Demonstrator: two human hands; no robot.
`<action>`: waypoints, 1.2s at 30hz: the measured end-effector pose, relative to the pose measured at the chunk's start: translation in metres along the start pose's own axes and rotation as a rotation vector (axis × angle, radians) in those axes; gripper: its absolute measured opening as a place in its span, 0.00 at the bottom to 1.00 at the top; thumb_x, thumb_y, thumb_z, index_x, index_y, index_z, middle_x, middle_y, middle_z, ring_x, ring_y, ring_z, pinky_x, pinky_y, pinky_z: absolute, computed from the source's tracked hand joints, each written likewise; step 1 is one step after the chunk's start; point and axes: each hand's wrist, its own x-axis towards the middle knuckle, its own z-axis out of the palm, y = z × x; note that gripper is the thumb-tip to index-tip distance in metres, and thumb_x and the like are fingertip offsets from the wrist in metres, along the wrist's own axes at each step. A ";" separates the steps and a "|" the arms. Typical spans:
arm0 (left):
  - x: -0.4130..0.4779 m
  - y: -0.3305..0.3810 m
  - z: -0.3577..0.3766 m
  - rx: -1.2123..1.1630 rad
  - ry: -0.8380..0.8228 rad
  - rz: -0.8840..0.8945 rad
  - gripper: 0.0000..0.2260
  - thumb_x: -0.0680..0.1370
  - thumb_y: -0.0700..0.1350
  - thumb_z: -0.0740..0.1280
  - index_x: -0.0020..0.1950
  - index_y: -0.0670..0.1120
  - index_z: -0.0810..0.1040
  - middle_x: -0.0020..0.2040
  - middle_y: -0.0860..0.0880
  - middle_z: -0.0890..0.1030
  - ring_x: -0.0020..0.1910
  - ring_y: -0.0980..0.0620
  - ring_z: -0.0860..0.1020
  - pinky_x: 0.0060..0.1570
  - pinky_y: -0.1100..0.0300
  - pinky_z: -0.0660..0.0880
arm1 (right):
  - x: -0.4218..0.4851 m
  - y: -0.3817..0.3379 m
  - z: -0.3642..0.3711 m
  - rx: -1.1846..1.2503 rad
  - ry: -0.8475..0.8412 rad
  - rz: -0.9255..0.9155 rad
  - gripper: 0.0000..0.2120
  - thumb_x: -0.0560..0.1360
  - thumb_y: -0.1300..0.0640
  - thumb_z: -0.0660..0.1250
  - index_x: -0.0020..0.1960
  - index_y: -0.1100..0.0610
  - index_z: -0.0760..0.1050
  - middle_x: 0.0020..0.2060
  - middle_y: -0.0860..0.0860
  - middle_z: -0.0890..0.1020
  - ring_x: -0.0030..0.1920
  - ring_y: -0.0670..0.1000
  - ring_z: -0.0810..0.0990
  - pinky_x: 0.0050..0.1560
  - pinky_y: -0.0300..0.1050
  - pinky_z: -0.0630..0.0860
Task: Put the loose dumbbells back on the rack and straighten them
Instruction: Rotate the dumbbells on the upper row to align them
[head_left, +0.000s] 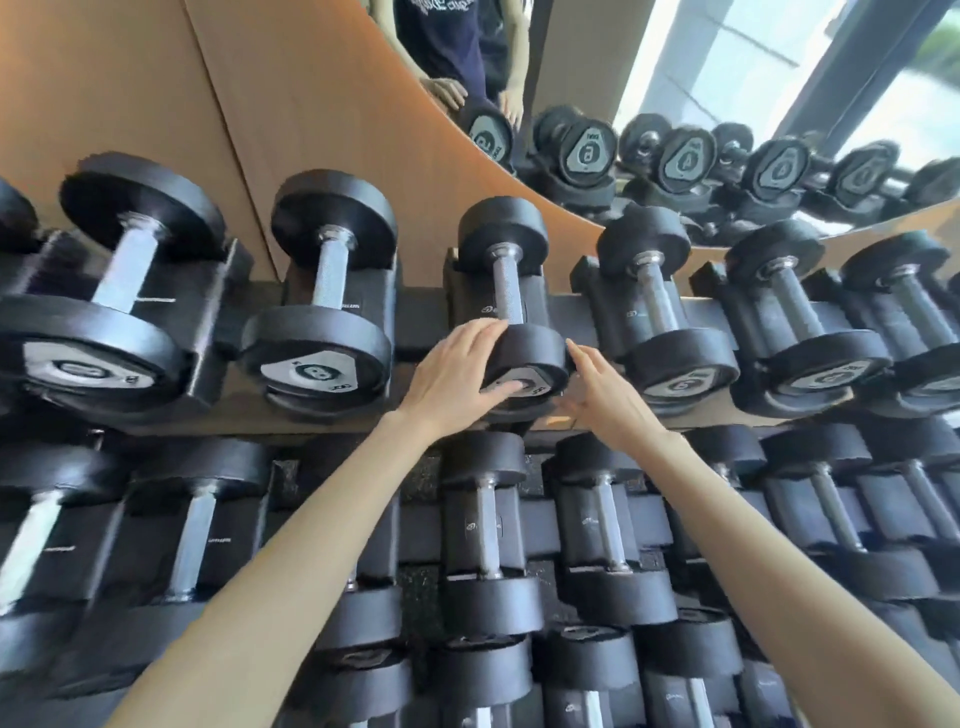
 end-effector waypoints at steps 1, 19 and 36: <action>0.009 0.004 0.006 -0.017 0.000 0.013 0.31 0.75 0.56 0.67 0.72 0.40 0.64 0.69 0.43 0.69 0.67 0.45 0.67 0.66 0.49 0.65 | 0.005 0.000 0.002 -0.004 0.001 0.019 0.35 0.74 0.54 0.68 0.74 0.61 0.54 0.70 0.55 0.64 0.68 0.57 0.67 0.62 0.48 0.66; 0.016 -0.018 0.056 -0.597 0.459 -0.116 0.27 0.67 0.57 0.75 0.54 0.39 0.75 0.49 0.47 0.76 0.50 0.50 0.75 0.54 0.55 0.72 | 0.041 -0.014 -0.005 -0.015 0.000 -0.047 0.31 0.63 0.56 0.78 0.60 0.61 0.68 0.56 0.56 0.75 0.52 0.60 0.76 0.51 0.53 0.73; 0.010 -0.024 0.043 -0.655 0.123 -0.130 0.29 0.69 0.60 0.66 0.62 0.42 0.70 0.56 0.51 0.71 0.56 0.55 0.70 0.55 0.75 0.63 | 0.036 -0.006 -0.003 0.197 0.023 0.077 0.34 0.62 0.61 0.78 0.64 0.60 0.67 0.58 0.56 0.76 0.57 0.57 0.75 0.56 0.50 0.73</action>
